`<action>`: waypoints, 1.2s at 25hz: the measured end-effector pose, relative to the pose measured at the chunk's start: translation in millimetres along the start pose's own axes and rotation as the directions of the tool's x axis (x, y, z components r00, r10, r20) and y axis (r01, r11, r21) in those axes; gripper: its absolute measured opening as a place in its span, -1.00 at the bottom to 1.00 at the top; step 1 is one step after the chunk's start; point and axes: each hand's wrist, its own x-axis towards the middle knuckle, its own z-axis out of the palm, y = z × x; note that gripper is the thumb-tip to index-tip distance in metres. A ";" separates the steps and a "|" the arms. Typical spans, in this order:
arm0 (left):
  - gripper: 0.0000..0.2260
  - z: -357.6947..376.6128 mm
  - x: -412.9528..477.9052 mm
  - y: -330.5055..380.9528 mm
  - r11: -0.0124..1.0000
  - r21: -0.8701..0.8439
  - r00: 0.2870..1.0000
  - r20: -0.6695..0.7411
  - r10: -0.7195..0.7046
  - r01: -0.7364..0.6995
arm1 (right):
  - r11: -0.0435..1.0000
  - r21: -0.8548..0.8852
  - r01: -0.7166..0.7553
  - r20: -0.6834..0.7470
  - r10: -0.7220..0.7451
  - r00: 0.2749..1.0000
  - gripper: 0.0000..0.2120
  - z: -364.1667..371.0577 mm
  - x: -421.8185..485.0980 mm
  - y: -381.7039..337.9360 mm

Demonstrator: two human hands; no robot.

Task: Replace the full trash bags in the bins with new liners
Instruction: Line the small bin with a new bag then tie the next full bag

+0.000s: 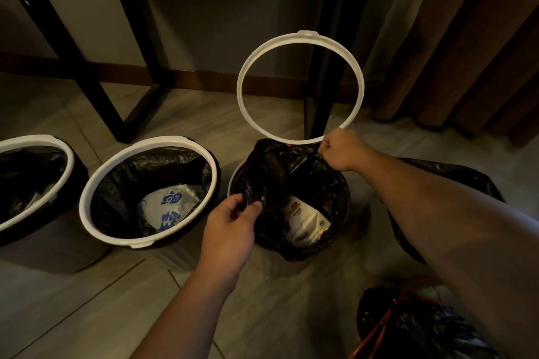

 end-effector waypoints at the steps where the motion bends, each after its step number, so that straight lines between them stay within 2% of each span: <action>1: -0.82 0.4 -0.4 0.0 1.000 -0.002 1.000 0.011 0.007 -0.007 | 1.000 -0.014 0.026 -0.016 -0.027 1.000 -0.81 -1.0 -2.3 -0.1; 5: -0.79 1.0 -0.5 -3.2 1.000 0.003 1.000 0.010 0.016 -0.016 | 0.991 0.001 0.134 0.005 -0.134 0.991 -0.85 -9.9 -10.1 4.7; 8: -0.84 -5.7 -6.2 -13.1 0.996 -0.090 1.000 -0.029 0.002 -0.005 | 0.983 0.140 0.118 0.031 -0.123 0.992 -0.70 -15.0 -14.7 9.3; 10: -0.86 -10.0 -13.4 -18.4 0.989 -0.149 0.996 -0.083 -0.026 0.013 | 0.974 0.197 0.114 0.058 -0.128 0.990 -0.68 -17.9 -14.4 6.9; 12: -0.88 -9.6 -24.7 -22.2 0.971 -0.235 0.977 -0.193 -0.088 0.041 | 0.982 0.154 0.108 0.071 -0.120 0.990 -0.67 -20.4 -13.4 -3.2; 15: -0.47 5.7 -50.8 -34.1 0.962 -0.234 0.916 -0.338 -0.219 0.144 | 0.991 -0.054 0.122 0.148 -0.113 0.983 -0.47 -22.6 -11.7 -25.6; 17: -0.42 23.2 -69.9 -39.9 0.954 -0.222 0.911 -0.316 -0.264 0.200 | 0.978 -0.159 0.134 0.218 -0.098 0.971 -0.38 -22.6 -11.6 -38.0; 19: -0.52 39.8 -80.3 -44.1 0.945 -0.222 0.925 -0.245 -0.291 0.239 | 0.978 -0.180 0.109 0.233 -0.065 0.970 -0.40 -22.1 -9.7 -43.2; 22: -0.74 56.3 -81.8 -49.1 0.934 -0.171 0.927 -0.157 -0.340 0.313 | 0.989 -0.114 0.099 0.228 -0.071 0.971 -0.58 -18.8 -11.5 -42.5; 26: -0.85 62.7 -82.9 -49.2 0.912 -0.158 0.902 -0.154 -0.402 0.380 | 0.991 -0.101 0.093 0.264 -0.064 0.962 -0.60 -21.9 -14.9 -38.2; 28: -0.93 62.4 -83.9 -48.7 0.895 -0.212 0.890 -0.159 -0.428 0.393 | 0.988 -0.095 0.122 0.214 -0.100 0.972 -0.62 -19.5 -18.2 -40.0; 30: -0.96 62.0 -86.0 -47.4 0.884 -0.264 0.890 -0.147 -0.432 0.385 | 0.982 -0.040 0.187 0.091 -0.183 0.979 -0.70 -12.1 -22.6 -45.1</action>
